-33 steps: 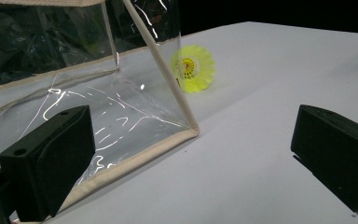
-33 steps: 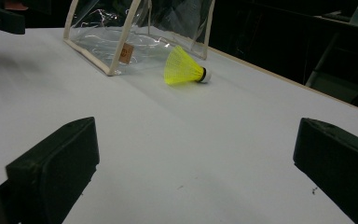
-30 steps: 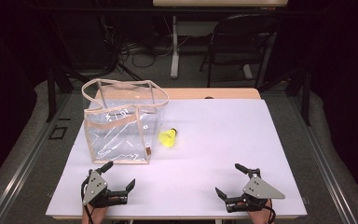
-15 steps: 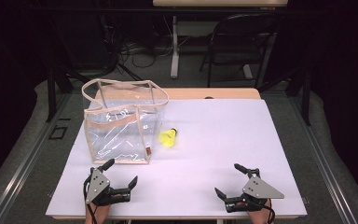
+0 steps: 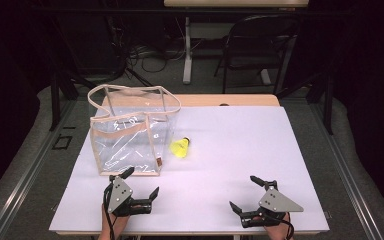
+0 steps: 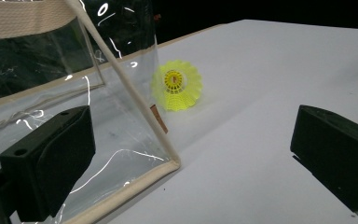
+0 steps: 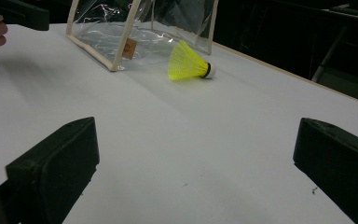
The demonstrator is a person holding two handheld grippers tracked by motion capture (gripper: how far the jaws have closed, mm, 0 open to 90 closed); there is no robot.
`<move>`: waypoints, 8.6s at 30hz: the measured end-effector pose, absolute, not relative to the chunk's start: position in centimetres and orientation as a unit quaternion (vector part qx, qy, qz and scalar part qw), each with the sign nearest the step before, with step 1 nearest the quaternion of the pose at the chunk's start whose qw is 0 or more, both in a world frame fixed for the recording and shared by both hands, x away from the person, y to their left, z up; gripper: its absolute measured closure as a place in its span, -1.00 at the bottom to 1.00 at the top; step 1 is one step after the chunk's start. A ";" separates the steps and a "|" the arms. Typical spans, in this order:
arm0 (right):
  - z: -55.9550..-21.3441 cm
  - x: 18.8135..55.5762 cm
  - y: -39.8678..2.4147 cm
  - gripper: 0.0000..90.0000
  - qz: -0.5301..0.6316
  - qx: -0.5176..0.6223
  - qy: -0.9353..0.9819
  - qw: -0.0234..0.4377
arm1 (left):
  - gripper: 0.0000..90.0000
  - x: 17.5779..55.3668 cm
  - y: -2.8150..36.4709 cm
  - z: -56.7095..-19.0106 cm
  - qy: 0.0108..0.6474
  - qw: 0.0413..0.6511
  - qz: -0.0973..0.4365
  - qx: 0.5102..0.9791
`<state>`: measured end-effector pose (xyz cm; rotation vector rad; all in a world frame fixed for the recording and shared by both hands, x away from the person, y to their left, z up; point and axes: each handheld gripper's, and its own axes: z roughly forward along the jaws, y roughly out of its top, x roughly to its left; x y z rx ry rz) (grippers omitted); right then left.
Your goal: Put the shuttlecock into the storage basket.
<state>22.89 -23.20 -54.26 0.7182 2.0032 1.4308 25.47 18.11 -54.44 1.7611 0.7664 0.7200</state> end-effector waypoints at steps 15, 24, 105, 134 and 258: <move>-54.3 22.9 -23.1 -1.00 0.534 0.268 0.751 0.281 | -0.99 26.3 15.7 -54.2 0.317 0.505 0.294 0.747; -54.3 22.9 -23.1 -1.00 0.532 0.266 0.754 0.278 | -0.99 27.0 14.1 -54.2 0.309 0.493 0.294 0.758; -54.5 23.0 -22.7 -1.00 0.513 0.264 0.769 0.276 | 0.45 37.0 5.0 -55.2 0.479 0.392 0.257 0.743; -54.5 22.9 -22.6 -1.00 0.511 0.260 0.770 0.278 | 0.98 37.7 4.9 -56.2 0.530 0.415 0.243 0.698; -54.7 23.1 -22.3 -1.00 0.507 0.261 0.774 0.274 | 0.99 35.2 5.1 -47.6 0.379 0.502 0.248 0.737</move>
